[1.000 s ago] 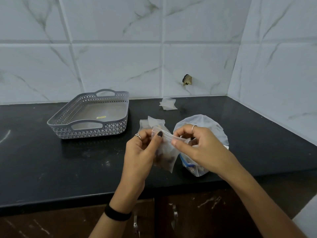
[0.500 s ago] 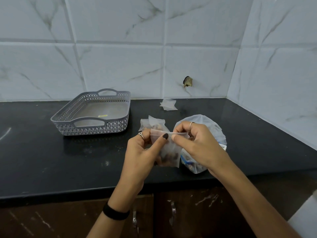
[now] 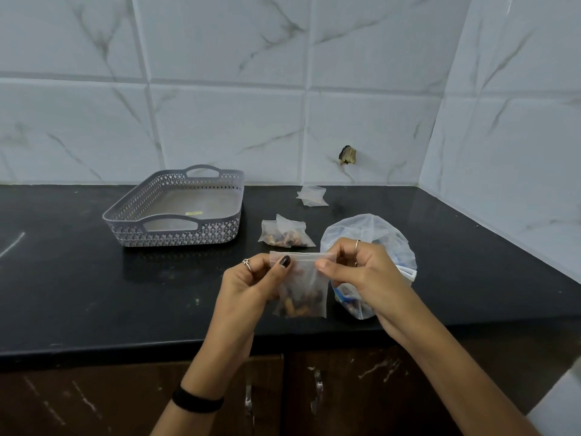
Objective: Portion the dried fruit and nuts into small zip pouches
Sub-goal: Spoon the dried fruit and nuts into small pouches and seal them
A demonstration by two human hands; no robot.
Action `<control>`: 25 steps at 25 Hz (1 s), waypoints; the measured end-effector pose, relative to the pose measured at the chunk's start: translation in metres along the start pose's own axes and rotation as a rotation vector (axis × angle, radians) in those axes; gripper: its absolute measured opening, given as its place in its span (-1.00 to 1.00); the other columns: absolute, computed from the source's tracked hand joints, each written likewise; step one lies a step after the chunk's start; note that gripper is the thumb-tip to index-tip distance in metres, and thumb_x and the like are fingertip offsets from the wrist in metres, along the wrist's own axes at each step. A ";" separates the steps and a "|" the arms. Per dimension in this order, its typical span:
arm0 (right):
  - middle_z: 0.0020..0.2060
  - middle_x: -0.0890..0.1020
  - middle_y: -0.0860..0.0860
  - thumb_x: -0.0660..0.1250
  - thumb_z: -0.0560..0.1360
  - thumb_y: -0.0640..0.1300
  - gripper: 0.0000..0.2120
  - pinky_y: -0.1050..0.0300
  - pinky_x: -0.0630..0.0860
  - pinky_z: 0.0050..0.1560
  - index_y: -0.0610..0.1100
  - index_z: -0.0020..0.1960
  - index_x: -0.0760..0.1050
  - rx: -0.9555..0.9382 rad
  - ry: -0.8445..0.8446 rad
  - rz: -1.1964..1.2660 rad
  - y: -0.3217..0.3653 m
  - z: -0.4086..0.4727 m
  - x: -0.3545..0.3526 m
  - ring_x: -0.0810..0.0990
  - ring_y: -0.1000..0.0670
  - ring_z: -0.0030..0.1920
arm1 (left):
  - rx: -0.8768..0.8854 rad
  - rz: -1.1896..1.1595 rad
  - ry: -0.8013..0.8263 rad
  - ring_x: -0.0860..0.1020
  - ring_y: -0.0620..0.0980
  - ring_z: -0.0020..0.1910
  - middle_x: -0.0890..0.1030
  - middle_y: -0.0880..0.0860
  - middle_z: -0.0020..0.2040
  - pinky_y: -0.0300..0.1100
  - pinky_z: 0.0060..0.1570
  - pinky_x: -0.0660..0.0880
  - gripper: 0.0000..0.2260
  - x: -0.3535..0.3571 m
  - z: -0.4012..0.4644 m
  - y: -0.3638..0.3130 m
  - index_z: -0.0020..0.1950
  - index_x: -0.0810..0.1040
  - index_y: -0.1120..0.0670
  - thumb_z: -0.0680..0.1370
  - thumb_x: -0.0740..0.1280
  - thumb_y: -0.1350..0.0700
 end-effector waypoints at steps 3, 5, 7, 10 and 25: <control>-0.31 0.63 -0.03 0.36 0.49 -0.23 -0.86 0.23 0.53 -0.16 -0.16 -0.25 0.56 0.038 0.027 0.052 -0.002 0.002 0.003 0.58 0.04 -0.23 | -0.043 0.029 0.060 0.64 -0.04 -0.19 0.68 0.08 -0.15 -0.21 -0.22 0.57 -0.77 -0.002 -0.002 0.003 0.02 0.63 0.18 0.47 0.33 0.08; -0.33 0.62 0.00 0.36 0.49 -0.23 -0.87 0.28 0.53 -0.21 -0.17 -0.24 0.56 0.054 0.008 0.092 -0.004 0.004 0.004 0.57 0.05 -0.26 | -0.061 0.091 0.095 0.64 -0.10 -0.23 0.69 0.06 -0.18 -0.28 -0.25 0.55 -0.79 -0.002 -0.002 0.006 0.06 0.62 0.20 0.48 0.34 0.14; -0.31 0.64 0.01 0.35 0.50 -0.23 -0.91 0.27 0.54 -0.20 -0.15 -0.19 0.58 0.054 0.014 0.103 -0.004 0.007 0.006 0.59 0.05 -0.25 | -0.048 0.122 0.069 0.65 -0.08 -0.26 0.71 0.08 -0.19 -0.29 -0.29 0.55 -0.85 -0.004 0.000 0.007 0.02 0.63 0.21 0.51 0.33 0.22; -0.17 0.69 0.04 0.34 0.51 -0.23 -0.90 0.19 0.61 -0.08 -0.06 -0.05 0.59 0.051 0.114 0.085 0.002 0.012 0.012 0.66 0.07 -0.13 | 0.009 0.100 0.001 0.64 -0.06 -0.31 0.71 0.10 -0.22 -0.25 -0.37 0.56 -0.87 -0.004 0.012 0.008 0.00 0.63 0.23 0.53 0.31 0.27; -0.02 0.65 -0.17 0.32 0.51 -0.30 -0.89 -0.07 0.53 0.16 -0.25 0.01 0.57 0.140 -0.115 -0.173 0.001 0.190 -0.042 0.63 -0.09 0.02 | 0.274 0.918 -0.194 0.59 -0.02 0.01 0.61 0.04 0.07 -0.07 0.03 0.55 -0.81 -0.019 0.126 0.048 0.18 0.52 0.08 0.60 0.23 0.15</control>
Point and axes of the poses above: each hand's wrist, its own z-axis towards the middle knuckle, its own x-axis out of the palm, y = z × x, the point moved 3 cm from there along z, towards the middle knuckle
